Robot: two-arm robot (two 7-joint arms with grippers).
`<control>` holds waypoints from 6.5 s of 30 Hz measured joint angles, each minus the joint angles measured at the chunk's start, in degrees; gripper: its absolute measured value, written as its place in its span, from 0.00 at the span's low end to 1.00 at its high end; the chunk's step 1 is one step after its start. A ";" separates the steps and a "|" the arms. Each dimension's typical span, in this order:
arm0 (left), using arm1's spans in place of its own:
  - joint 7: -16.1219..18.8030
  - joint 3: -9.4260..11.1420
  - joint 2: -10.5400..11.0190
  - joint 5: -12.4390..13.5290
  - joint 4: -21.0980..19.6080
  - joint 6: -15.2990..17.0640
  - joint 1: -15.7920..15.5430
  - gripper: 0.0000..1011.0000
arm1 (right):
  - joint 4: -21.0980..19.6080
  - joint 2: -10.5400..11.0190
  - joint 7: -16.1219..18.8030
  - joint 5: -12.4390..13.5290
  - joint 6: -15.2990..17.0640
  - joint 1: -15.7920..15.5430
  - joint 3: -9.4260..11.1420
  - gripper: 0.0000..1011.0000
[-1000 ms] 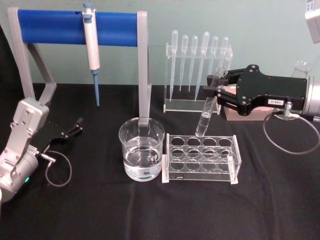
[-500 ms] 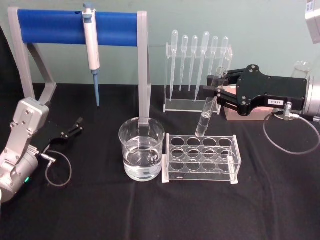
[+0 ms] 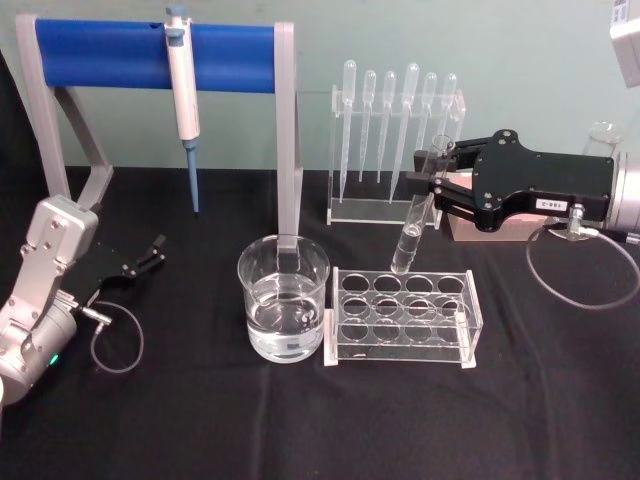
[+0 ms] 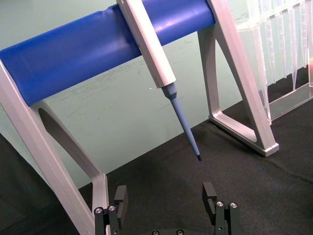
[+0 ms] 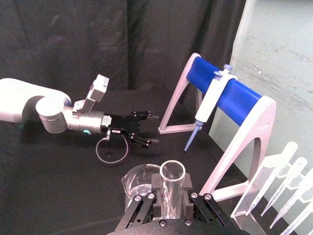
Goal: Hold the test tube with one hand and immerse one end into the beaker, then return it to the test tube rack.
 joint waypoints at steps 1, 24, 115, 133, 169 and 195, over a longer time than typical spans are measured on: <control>0.00 0.00 0.00 0.00 0.00 0.00 0.00 0.99 | 0.00 0.00 0.00 0.00 0.00 0.00 0.00 0.24; 0.00 0.00 0.00 0.00 0.00 0.00 0.00 0.99 | -0.01 0.00 0.00 0.00 0.00 0.00 0.00 0.24; 0.00 0.00 0.00 0.00 0.00 0.00 0.00 0.99 | 18.78 -16.86 3.72 -4.83 -4.52 11.99 -16.70 0.24; 0.00 0.00 0.00 0.00 0.00 0.00 0.00 0.99 | 21.18 -18.85 2.78 -9.44 -8.44 9.38 -16.43 0.24; 0.00 0.00 0.00 0.00 0.00 0.00 0.00 0.99 | 24.31 -21.28 2.16 -11.78 -10.81 6.16 -14.43 0.24; 0.00 0.00 0.00 0.00 0.00 0.00 0.00 0.99 | 24.16 -21.18 2.16 -11.84 -10.72 6.29 -14.57 0.24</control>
